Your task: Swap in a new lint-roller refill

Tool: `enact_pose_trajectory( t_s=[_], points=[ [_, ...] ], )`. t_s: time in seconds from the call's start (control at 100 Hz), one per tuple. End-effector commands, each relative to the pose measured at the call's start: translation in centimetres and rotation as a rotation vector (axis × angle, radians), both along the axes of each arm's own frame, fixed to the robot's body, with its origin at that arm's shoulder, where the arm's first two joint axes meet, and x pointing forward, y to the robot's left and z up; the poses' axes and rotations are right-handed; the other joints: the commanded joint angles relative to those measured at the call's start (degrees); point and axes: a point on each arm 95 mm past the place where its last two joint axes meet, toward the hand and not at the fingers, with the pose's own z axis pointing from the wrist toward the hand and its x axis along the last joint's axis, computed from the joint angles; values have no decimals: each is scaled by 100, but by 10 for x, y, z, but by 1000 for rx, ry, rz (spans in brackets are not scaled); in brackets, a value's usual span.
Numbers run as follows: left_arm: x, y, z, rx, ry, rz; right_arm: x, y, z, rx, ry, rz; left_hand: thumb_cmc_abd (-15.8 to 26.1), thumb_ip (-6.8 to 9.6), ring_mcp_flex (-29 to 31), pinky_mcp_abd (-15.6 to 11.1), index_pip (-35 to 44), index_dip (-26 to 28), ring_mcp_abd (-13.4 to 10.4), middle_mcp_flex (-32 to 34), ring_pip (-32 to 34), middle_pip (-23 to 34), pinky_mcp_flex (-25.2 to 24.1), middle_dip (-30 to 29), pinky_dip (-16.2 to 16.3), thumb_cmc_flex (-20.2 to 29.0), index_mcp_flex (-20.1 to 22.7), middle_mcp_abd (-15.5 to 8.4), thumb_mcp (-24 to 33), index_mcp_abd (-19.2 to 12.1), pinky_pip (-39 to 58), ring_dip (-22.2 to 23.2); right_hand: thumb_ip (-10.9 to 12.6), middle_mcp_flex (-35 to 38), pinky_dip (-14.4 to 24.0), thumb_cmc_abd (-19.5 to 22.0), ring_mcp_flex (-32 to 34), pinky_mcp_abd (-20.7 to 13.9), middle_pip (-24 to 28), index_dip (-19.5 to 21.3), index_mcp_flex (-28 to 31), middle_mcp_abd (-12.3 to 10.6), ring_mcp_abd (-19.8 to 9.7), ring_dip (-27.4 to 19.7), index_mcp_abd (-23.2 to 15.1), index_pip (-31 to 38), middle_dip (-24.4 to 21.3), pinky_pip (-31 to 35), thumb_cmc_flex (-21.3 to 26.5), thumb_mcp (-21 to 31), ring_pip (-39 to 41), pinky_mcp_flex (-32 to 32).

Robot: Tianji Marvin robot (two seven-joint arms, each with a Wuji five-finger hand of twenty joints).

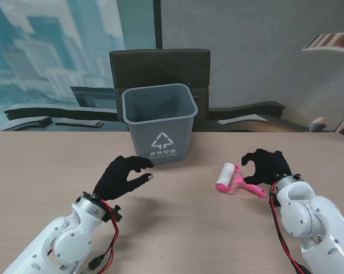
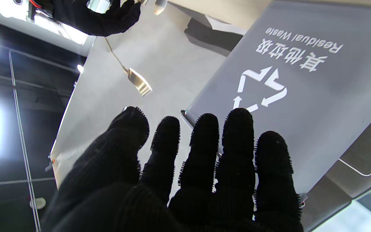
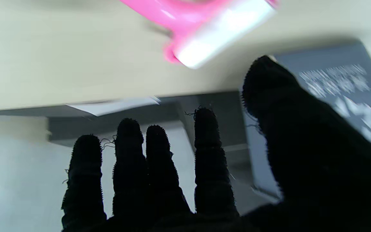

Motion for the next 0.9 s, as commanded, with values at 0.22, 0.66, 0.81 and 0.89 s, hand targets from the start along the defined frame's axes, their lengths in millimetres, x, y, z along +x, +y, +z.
enact_pose_trajectory(
  t_s=[0.22, 0.66, 0.81, 0.89],
  points=[
    [1, -12, 15, -105, 44, 26, -14, 65, 45, 318, -144, 187, 222, 194, -287, -57, -582, 15, -119, -461, -423, -295, -128, -100, 3, -422, -345, -54, 187, 105, -134, -216, 294, 367, 139, 366, 497, 60, 121, -69, 28, 60, 93, 75, 101, 65, -4, 317, -187, 67, 248, 369],
    [0, 0, -10, -18, 106, -20, -9, 121, 3, 561, -136, 249, -181, 252, -1157, 77, -1547, -162, -227, -1447, -1342, -861, -519, -313, -139, -832, -954, 20, 259, 76, -936, -496, 299, 443, -89, 471, 627, -21, 62, 39, 22, -53, -97, -33, 6, 164, -5, 405, -119, 241, 117, 474],
    [1, 1, -13, -5, 117, -6, -14, 120, -8, 566, -99, 242, -224, 239, -1357, 110, -1740, -207, -210, -1662, -1491, -952, -621, -347, -151, -928, -1082, 65, 307, 130, -1118, -535, 311, 259, -237, 478, 429, 3, -96, -39, -135, -96, -114, -179, -49, 36, -127, 185, -207, 184, -147, 287],
    [1, 1, -13, -7, 113, 6, -15, 119, -10, 567, -90, 245, -236, 231, -1444, 102, -1815, -227, -209, -1763, -1528, -978, -668, -356, -149, -955, -1143, 86, 309, 154, -1172, -542, 316, 240, -249, 471, 397, 8, -106, -50, -138, -99, -108, -186, -56, 31, -144, 165, -207, 176, -163, 261]
  ],
)
